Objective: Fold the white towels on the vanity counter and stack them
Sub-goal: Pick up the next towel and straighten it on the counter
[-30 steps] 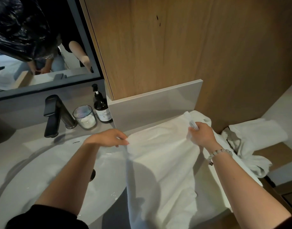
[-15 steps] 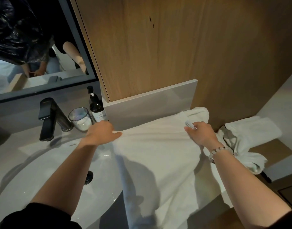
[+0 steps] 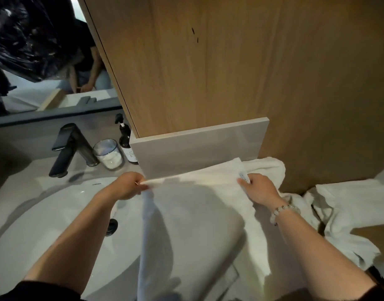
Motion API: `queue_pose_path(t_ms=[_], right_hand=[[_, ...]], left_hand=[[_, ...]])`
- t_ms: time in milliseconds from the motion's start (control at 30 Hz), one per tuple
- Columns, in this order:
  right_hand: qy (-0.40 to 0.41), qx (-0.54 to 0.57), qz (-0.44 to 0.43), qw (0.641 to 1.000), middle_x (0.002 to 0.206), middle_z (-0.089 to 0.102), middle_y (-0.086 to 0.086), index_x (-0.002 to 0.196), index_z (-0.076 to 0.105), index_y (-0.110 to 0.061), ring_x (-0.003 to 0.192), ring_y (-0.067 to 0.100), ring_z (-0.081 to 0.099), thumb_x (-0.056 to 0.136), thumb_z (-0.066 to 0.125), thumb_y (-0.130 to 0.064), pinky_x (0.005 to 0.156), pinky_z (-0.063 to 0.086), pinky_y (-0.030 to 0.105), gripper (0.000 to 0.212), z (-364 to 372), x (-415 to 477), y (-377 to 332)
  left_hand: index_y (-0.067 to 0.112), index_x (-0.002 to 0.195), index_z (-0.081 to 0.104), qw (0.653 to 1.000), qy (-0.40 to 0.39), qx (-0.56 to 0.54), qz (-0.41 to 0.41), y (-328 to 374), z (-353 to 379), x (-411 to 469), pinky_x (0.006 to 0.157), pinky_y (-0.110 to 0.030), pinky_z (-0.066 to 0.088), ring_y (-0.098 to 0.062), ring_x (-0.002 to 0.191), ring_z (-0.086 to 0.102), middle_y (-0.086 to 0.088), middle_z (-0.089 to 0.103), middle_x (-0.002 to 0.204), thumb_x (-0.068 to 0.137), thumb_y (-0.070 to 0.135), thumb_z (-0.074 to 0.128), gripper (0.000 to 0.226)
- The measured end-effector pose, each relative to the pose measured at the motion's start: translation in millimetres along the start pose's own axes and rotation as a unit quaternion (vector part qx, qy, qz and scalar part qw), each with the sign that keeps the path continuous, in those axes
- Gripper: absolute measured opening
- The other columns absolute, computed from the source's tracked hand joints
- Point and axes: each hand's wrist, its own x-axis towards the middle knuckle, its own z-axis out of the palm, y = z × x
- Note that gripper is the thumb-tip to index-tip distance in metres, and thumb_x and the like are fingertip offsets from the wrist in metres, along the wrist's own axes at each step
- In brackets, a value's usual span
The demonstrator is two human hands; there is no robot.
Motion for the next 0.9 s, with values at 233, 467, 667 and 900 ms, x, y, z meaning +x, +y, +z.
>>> queue_pose_path(t_ms=[233,467,667,900], right_hand=[[-0.012,-0.031,-0.086,0.996,0.113,0.065,0.013,0.117,0.059,-0.008,0.104,0.030,0.059,0.099,0.035,-0.039,0.084,0.041,0.031,0.042,-1,7,8],[-0.036,-0.016,-0.072,0.997,0.106,0.066,0.013,0.113,0.057,-0.008,0.098,0.029,0.060,0.099,0.038,-0.037,0.079,0.041,0.030,0.037,4,7,22],[0.161,0.004,-0.109,0.981,0.111,0.063,0.010,0.121,0.053,-0.010,0.105,0.030,0.058,0.083,0.063,-0.041,0.086,0.046,0.036,0.050,0,1,-27],[-0.127,-0.016,-0.288,0.949,0.114,0.062,0.006,0.108,0.061,-0.017,0.110,0.025,0.054,0.089,0.049,-0.054,0.091,0.038,0.033,0.043,37,-13,-154]], left_hand=[[0.007,0.077,0.045,0.986,0.068,-0.090,-0.124,24,12,-10,0.034,-0.019,0.042,-0.019,0.046,0.055,-0.009,0.051,0.068,0.091,-0.005,0.037,0.020],[0.006,0.102,0.049,0.982,0.090,-0.036,-0.165,36,28,-22,0.043,-0.024,0.035,-0.020,0.041,0.046,-0.009,0.051,0.054,0.098,0.017,0.038,0.016],[0.005,0.119,0.048,0.905,0.149,-0.364,-0.163,45,38,-44,0.057,-0.024,0.044,-0.016,0.059,0.050,-0.004,0.054,0.074,0.095,0.023,0.053,0.030],[0.016,0.100,0.059,0.909,0.207,-0.358,-0.049,60,51,-75,0.066,-0.016,0.046,-0.010,0.066,0.051,0.003,0.055,0.089,0.077,0.010,0.074,0.028]])
